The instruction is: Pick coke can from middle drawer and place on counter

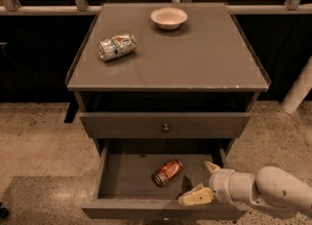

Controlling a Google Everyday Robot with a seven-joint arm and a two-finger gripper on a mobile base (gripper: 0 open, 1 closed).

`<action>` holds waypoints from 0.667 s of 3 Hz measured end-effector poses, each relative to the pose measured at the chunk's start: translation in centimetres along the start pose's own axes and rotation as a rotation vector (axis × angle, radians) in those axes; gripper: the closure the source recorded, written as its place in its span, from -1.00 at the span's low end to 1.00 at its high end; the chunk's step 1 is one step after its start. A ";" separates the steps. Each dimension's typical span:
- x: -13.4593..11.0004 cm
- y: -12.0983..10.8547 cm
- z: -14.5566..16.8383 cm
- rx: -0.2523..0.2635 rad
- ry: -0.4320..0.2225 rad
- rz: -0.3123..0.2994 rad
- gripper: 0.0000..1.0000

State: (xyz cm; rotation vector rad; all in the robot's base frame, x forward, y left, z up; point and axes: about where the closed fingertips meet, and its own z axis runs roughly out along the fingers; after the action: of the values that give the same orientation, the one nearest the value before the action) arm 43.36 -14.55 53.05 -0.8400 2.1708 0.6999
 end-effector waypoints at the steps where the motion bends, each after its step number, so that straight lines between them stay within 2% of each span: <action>1: 0.0 -1.4 3.9 -0.063 -0.065 -0.024 -1.00; 2: 0.0 -2.7 8.6 -0.116 -0.121 -0.007 -1.00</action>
Offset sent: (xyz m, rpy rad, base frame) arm 0.0858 0.0629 -0.0849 0.2147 -0.0590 0.0935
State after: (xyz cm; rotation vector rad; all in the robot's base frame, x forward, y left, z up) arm 48.86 -10.48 47.16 -0.8422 2.0347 0.8570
